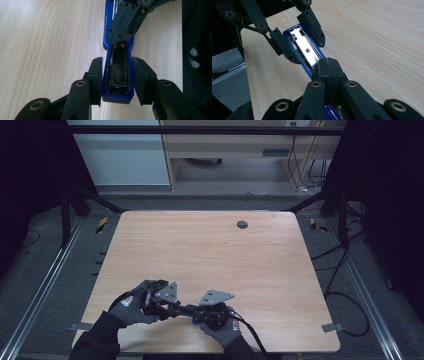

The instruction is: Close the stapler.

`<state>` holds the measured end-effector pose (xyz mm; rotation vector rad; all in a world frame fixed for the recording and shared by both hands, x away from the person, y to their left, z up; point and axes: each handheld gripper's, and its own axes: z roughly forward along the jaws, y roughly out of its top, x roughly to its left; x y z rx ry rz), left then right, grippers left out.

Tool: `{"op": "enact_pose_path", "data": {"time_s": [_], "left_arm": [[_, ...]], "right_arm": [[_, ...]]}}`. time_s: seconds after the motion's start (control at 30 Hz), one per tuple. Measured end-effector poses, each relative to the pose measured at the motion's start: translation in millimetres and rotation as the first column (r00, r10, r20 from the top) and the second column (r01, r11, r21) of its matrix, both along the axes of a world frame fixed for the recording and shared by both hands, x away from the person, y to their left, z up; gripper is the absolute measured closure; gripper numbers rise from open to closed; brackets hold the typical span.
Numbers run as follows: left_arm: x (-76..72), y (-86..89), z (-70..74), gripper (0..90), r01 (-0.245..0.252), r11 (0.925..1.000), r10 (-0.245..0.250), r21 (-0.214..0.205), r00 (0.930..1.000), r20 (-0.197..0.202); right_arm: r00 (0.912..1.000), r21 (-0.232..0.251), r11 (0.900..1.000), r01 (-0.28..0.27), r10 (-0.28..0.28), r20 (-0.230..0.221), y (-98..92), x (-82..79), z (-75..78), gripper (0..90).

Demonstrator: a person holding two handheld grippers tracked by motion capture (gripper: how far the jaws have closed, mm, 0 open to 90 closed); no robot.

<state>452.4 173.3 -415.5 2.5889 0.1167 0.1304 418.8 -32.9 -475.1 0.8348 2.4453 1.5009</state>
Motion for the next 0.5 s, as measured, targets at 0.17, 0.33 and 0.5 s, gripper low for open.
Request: {"op": "enact_pose_path", "data": {"time_s": [0.17,0.33,0.5], "left_arm": [[-1.7,4.0,11.6,60.9,-0.024,0.9975,0.025,-0.067,0.9995,0.021],[-1.2,11.8,22.2,58.4,-0.055,0.9905,0.061,-0.126,0.9968,0.050],[1.1,25.0,28.6,55.6,-0.154,0.9635,0.176,-0.219,0.9808,0.084]], "right_arm": [[1.0000,0.001,1.0000,0.001,-0.001,0.000,0.8,-0.3,-0.4,90.0],[1.0000,-0.001,1.0000,0.001,-0.001,0.002,0.7,-0.1,-0.5,90.0],[1.0000,-0.003,1.0000,0.000,0.000,-0.001,0.6,0.0,0.0,90.0]]}}
